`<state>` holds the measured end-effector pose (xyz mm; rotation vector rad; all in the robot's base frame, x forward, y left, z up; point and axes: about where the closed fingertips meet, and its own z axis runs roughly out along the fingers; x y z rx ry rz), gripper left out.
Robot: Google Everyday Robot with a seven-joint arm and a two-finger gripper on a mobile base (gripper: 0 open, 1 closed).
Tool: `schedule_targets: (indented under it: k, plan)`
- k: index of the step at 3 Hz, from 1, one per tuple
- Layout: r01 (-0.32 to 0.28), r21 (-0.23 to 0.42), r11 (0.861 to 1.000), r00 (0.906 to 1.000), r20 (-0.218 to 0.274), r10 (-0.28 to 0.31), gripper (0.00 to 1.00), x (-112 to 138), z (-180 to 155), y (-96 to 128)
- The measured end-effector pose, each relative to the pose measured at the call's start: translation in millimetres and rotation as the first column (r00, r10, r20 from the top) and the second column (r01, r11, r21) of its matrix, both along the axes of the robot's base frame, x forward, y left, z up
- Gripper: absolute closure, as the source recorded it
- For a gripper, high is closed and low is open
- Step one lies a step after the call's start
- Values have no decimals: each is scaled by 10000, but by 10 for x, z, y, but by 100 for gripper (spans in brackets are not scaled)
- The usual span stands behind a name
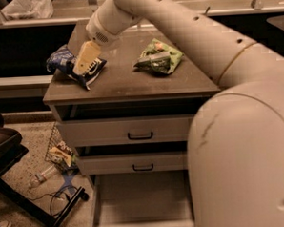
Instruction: Place blue chip bag into bottom drawer
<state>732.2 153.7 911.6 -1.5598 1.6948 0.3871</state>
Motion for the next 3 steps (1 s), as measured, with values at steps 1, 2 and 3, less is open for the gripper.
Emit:
schedule_targets:
  k: [1, 2, 3]
  plan:
    - [-378, 187, 9991, 9978, -543, 388, 0, 67, -309, 328]
    - [-797, 458, 9958, 9901, -1122, 844, 18, 61, -628, 622]
    - [-996, 764, 9921, 9806, -1618, 1109, 41, 26, -856, 788]
